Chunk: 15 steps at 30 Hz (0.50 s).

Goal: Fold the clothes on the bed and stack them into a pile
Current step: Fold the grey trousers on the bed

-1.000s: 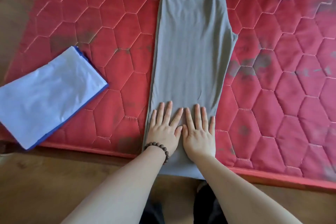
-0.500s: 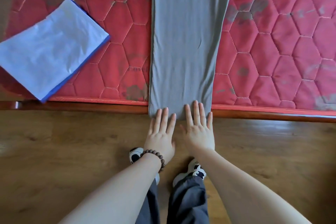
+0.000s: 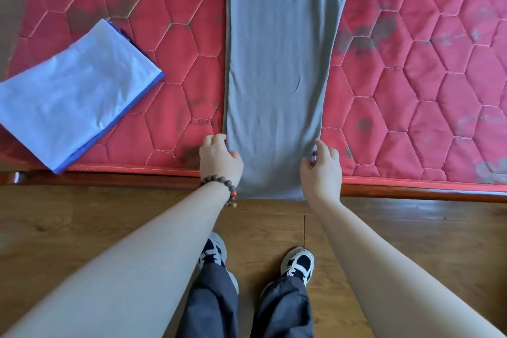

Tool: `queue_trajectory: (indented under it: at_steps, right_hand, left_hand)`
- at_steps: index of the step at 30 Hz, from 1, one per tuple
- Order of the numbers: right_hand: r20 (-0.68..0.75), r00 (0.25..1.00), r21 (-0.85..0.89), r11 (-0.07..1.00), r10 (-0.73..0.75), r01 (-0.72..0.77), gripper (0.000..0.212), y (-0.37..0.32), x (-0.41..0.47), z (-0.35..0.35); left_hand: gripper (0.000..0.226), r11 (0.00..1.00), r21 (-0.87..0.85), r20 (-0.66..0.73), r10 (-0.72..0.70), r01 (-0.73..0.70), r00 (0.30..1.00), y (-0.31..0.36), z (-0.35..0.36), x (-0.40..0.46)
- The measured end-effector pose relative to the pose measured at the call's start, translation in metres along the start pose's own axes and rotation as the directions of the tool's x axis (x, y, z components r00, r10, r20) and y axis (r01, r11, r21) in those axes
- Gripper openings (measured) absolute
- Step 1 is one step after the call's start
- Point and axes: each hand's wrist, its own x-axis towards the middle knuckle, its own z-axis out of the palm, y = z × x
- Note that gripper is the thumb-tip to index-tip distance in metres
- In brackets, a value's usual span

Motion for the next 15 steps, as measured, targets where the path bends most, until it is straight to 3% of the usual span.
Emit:
queue_trajectory:
  at_steps: [4, 9, 13, 15]
  right_hand:
    - [-0.036, 0.997, -0.021, 0.997, 0.068, -0.069, 0.044, 0.006, 0.004, 0.005]
    - [0.0, 0.983, -0.038, 0.982, 0.185, -0.185, 0.024, 0.009, 0.008, 0.007]
    - [-0.044, 0.996, -0.108, 0.99, 0.083, -0.088, 0.011, 0.011, 0.01, 0.005]
    - [-0.076, 0.996, -0.059, 0.997, 0.049, -0.053, 0.005, 0.009, 0.011, 0.004]
  left_hand:
    - [0.015, 0.997, -0.047, 0.05, -0.052, 0.054, 0.997, -0.011, -0.001, 0.007]
    - [0.01, 0.992, -0.078, 0.059, -0.09, 0.094, 0.994, -0.01, -0.007, 0.016]
    - [0.014, 0.988, -0.129, 0.044, -0.081, 0.086, 0.996, -0.009, -0.01, 0.017]
    - [0.011, 0.982, -0.168, 0.072, -0.07, 0.081, 0.995, -0.008, -0.012, 0.022]
